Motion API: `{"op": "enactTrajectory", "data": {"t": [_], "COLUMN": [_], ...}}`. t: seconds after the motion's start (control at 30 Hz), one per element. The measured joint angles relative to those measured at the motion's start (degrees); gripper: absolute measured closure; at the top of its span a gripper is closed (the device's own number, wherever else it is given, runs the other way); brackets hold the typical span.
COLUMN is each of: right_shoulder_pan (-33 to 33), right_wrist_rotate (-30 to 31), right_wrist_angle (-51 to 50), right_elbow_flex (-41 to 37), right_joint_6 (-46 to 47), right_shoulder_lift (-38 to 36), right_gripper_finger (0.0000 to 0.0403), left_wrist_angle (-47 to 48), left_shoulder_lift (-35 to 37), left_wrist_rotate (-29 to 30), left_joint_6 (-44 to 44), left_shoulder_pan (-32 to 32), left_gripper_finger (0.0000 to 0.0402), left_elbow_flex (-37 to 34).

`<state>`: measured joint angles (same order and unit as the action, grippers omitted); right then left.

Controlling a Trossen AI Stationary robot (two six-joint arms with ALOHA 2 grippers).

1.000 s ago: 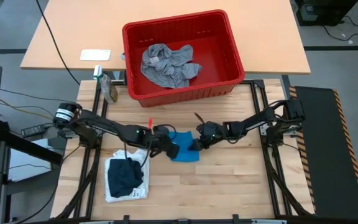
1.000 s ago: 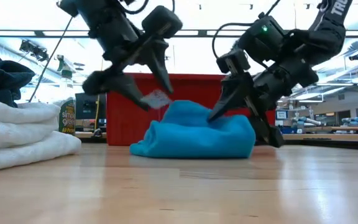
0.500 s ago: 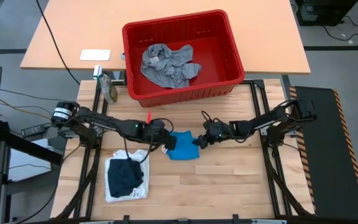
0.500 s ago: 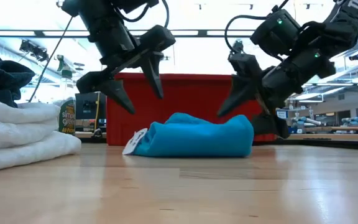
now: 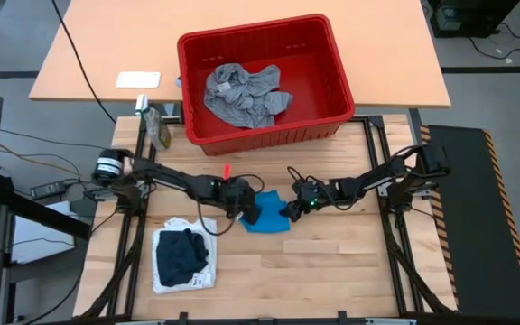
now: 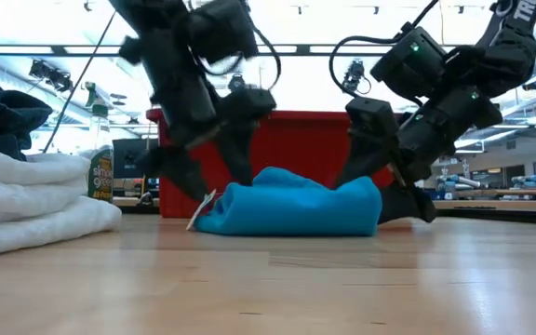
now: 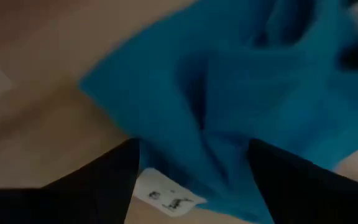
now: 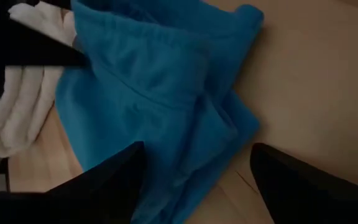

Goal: Fold laundry
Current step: Stack the light blue shorts on top of the blue shorts

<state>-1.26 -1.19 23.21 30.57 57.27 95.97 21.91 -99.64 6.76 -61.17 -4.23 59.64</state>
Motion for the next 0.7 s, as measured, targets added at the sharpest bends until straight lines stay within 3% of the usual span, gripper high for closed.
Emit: {"op": "enactTrajectory", "data": {"t": [0.1,0.27,0.7], "right_shoulder_pan": [0.0,0.2,0.3], "right_wrist_rotate": [0.2,1.3,2.5], "right_wrist_angle": [0.5,1.5,1.1], "right_elbow_flex": [0.0,0.3,0.4], "right_joint_6": [0.0,0.3,2.9], "right_shoulder_lift": [0.4,2.0,3.1], "right_gripper_finger": [0.0113,0.0135,0.0218], "left_wrist_angle": [-1.9,-3.5,-23.0], "left_shoulder_lift": [-3.5,-6.1,-11.7], "left_wrist_rotate": [-3.7,-3.5,-3.7], "left_joint_6": [-0.3,-1.9,0.8], "left_shoulder_pan": [0.5,0.6,0.2], "left_gripper_finger": [0.0099,0.0115,0.0275], "left_elbow_flex": [0.0,0.3,0.1]}}
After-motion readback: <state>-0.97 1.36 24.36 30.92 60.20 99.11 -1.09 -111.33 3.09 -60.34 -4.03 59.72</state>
